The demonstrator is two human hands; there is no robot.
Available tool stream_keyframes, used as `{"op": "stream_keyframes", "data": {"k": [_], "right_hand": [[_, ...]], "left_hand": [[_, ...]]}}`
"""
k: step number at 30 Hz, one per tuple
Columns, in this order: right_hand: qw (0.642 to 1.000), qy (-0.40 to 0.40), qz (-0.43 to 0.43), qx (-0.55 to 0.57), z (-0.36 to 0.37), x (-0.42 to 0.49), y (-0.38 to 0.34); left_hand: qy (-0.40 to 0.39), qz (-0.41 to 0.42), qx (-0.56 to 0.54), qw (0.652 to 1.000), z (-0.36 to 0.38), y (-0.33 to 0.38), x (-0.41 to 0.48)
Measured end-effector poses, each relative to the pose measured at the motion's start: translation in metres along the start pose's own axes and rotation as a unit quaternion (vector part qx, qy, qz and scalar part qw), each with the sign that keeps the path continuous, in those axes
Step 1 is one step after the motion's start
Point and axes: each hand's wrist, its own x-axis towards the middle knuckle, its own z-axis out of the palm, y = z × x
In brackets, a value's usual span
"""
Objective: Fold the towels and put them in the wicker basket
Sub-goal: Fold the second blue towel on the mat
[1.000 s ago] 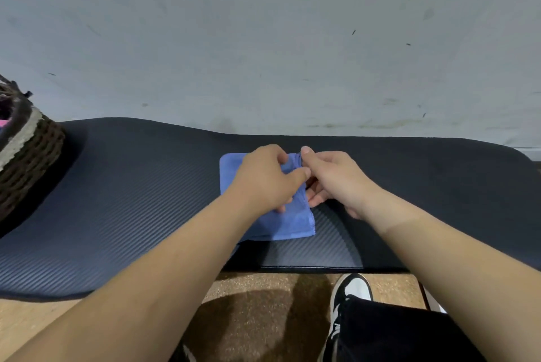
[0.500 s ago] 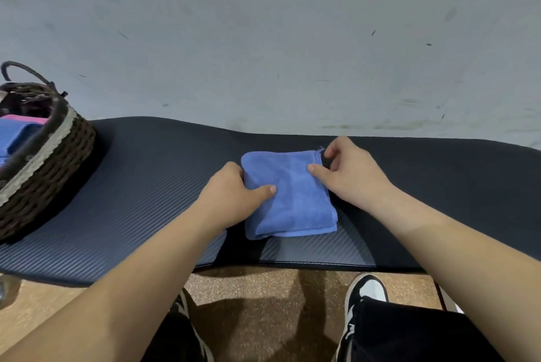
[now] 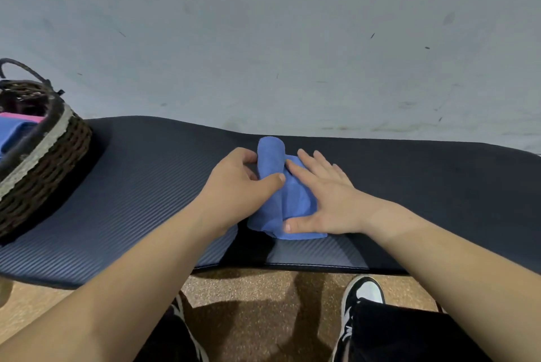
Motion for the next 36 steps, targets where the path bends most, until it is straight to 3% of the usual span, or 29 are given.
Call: {"op": "stream_keyframes", "data": {"k": [6,11,16,19,22,25,31,33,36], "right_hand": [[0.986,0.073,0.063,0.134,-0.039,-0.012,0.015],[0.938,0.030,0.126,0.322,-0.030,-0.013,0.020],[0.880,0.013,0.166,0.446,-0.041,-0.015,0.024],[0.871,0.011,0.170,0.461,-0.041,-0.017,0.023],[0.860,0.015,0.180,0.477,-0.042,-0.017,0.023],[0.865,0.016,0.188,0.466,-0.043,-0.016,0.021],[0.823,-0.068,0.189,0.531,-0.052,-0.021,0.024],[0.831,-0.052,0.178,0.524,-0.059,-0.024,0.027],[0.868,0.039,0.124,0.479,-0.060,-0.025,0.020]], "left_hand": [[0.041,0.066,0.094,0.993,0.011,0.022,0.000],[0.050,0.104,0.118,0.986,0.034,0.038,-0.003],[-0.046,0.151,0.157,0.975,0.058,0.038,-0.008],[-0.054,0.170,0.172,0.969,0.060,0.030,-0.007],[-0.007,0.111,0.187,0.976,0.055,0.019,0.001],[-0.050,0.046,0.136,0.988,0.059,0.013,0.001],[-0.114,0.083,0.071,0.987,0.054,0.014,0.002],[-0.140,0.083,0.060,0.985,0.035,0.016,0.003],[-0.197,0.115,0.064,0.972,0.000,0.018,-0.006]]}}
